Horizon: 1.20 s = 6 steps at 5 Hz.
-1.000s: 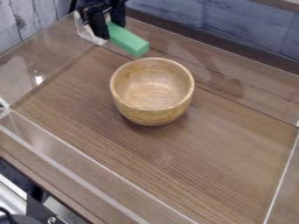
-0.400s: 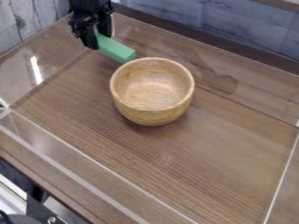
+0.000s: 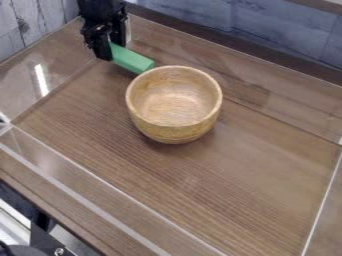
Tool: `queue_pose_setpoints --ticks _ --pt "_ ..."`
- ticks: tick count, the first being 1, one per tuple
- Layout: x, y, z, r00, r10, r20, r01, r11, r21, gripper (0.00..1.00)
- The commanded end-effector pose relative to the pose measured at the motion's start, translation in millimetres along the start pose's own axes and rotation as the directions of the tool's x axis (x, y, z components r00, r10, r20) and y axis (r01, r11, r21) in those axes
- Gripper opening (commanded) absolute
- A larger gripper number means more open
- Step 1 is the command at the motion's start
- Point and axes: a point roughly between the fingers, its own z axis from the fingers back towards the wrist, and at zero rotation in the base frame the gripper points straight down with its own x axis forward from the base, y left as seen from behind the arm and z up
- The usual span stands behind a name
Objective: Move green object from inside the wooden bowl to the table next to it
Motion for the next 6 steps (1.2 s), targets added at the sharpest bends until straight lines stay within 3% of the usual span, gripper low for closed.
queue_pose_setpoints --ticks 1,2,4,6 --pt "4.6 -13.7 20.0 0.997 0.055 0.051 -0.051 0.996 -0.068 0.00" --pt "-0.9 -17.0 15.8 0.993 0.101 0.066 -0.096 0.993 -0.070 1.00" --pt "2.5 -2.5 25.1 0.997 0.035 0.074 -0.030 0.997 -0.066 1.00" --pt "6.0 7.1 28.4 0.980 0.183 0.084 -0.178 0.982 -0.062 1.00"
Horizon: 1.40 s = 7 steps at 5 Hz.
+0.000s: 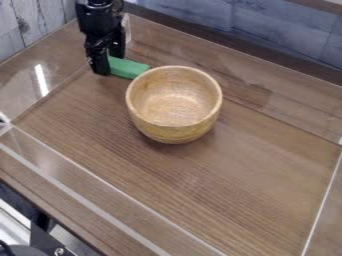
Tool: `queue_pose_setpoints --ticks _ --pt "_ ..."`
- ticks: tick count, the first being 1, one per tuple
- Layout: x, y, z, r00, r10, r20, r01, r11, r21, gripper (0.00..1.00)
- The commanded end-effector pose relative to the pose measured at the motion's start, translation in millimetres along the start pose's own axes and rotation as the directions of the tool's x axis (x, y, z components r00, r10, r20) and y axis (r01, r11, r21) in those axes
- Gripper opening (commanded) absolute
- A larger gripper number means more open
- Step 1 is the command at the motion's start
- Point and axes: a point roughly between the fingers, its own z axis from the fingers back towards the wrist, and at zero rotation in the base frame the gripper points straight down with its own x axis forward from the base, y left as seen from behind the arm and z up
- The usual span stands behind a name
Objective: Move green object from inside the wooden bowl to the table next to it
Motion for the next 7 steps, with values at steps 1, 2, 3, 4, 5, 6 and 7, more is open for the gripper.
queue_pose_setpoints --ticks 1,2,3,4,5,6,7 --pt "4.6 -12.5 37.3 0.999 0.017 0.033 -0.014 0.995 -0.097 1.00" --pt "-0.8 -18.0 33.6 0.999 0.012 0.031 -0.009 0.996 -0.093 1.00" --pt "-3.1 -18.9 36.2 0.999 0.026 0.035 -0.023 0.996 -0.090 1.00" --pt "-5.0 -19.8 37.6 0.998 0.044 0.040 -0.040 0.995 -0.089 1.00" --pt "-4.5 -17.1 40.3 0.998 0.052 0.044 -0.048 0.995 -0.090 1.00" --pt "3.8 -13.8 48.6 0.993 0.111 0.042 -0.107 0.991 -0.085 1.00" --pt "12.1 -10.5 56.4 0.985 0.167 0.040 -0.163 0.983 -0.080 1.00"
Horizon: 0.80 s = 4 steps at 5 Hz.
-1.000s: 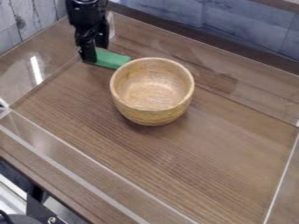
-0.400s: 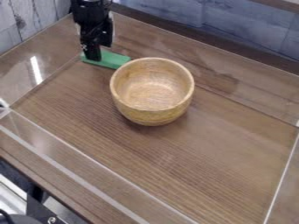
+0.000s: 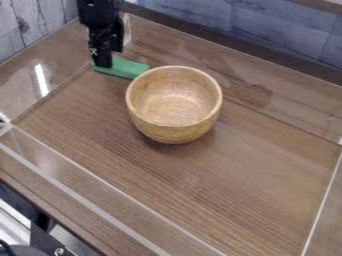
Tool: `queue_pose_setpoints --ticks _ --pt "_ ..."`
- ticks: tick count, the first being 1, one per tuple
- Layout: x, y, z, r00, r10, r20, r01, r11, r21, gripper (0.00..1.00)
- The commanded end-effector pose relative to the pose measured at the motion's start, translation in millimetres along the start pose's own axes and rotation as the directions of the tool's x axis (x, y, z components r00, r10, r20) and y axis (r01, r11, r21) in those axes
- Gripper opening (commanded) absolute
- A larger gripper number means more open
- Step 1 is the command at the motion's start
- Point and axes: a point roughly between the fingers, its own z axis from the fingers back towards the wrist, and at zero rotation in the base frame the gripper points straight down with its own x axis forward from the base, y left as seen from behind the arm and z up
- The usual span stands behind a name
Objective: Move green object from inside the wooden bowl to the table next to it
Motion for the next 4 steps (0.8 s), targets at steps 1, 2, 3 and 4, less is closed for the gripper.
queue_pose_setpoints --ticks 1,2,3,4 --pt "3.8 -15.2 47.1 0.999 0.040 0.018 -0.038 0.993 -0.113 1.00" --pt "-4.4 -21.2 44.1 0.998 0.055 0.018 -0.053 0.992 -0.112 0.00" --pt "-6.4 -26.4 32.1 1.000 0.005 0.019 -0.003 0.994 -0.113 0.00" --pt "-8.2 -28.0 21.6 0.999 -0.049 0.018 0.051 0.992 -0.116 0.00"
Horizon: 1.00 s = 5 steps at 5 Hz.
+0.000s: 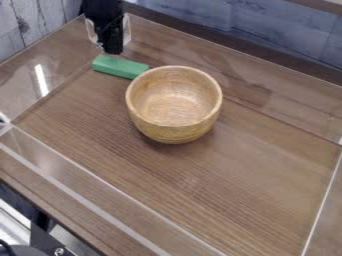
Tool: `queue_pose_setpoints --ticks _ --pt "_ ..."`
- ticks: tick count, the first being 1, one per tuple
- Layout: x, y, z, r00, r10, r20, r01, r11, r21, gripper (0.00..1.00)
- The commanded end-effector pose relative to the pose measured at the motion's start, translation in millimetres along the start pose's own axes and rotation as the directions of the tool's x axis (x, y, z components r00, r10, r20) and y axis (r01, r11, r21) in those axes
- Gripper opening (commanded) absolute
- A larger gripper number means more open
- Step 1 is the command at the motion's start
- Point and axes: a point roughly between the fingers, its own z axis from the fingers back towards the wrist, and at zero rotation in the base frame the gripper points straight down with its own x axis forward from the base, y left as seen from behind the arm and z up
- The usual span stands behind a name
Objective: Move green object from inside the wooden bowl to the table next to it
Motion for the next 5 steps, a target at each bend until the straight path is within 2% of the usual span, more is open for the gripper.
queue_pose_setpoints --ticks 1,4,5 --pt "-0.1 -7.6 22.4 0.999 -0.034 0.006 0.034 0.998 -0.061 1.00" --pt "-0.6 -16.7 27.1 1.000 -0.021 -0.020 0.020 0.999 -0.050 1.00" --pt "0.4 -12.9 37.3 0.996 -0.083 -0.032 0.081 0.995 -0.054 1.00"
